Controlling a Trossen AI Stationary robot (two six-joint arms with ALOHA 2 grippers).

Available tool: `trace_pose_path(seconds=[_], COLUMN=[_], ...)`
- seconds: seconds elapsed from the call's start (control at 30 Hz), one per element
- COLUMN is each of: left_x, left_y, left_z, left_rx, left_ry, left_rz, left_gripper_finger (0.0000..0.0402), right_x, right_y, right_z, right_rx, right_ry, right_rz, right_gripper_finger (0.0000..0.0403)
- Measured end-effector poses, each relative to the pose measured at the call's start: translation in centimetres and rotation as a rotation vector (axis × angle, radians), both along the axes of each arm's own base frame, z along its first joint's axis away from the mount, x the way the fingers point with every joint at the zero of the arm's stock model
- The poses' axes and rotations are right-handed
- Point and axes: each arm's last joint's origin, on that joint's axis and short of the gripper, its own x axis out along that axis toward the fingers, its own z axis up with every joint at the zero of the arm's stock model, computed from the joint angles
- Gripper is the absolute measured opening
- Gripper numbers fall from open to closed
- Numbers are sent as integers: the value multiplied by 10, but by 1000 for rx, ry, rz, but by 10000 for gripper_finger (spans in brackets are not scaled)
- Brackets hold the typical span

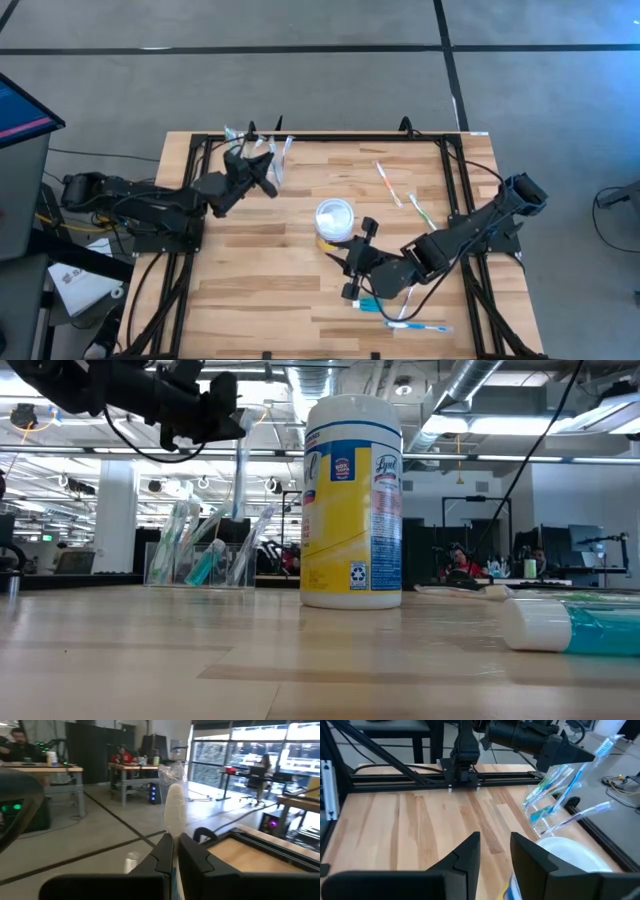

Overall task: Pick & Place toothbrushing station
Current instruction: Put the top blue toothbrush into the transparent organizer

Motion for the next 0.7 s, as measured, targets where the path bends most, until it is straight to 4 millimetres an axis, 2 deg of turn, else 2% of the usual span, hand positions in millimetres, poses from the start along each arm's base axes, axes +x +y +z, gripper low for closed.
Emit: trace_pose_path(seconds=[0.43, 0.7], left_x=[-5, 3], left_y=[23, 33], left_z=[-2, -17], left_rx=[-2, -29], left_ry=[13, 68], left_rz=[97, 117], left_gripper_finger=[3, 4], right_x=[3, 3], right_y=[-9, -9], right_z=[-2, -3], right_rx=[-23, -41], right_ry=[31, 43], right_rz=[-21, -15], right_gripper_finger=[98, 98])
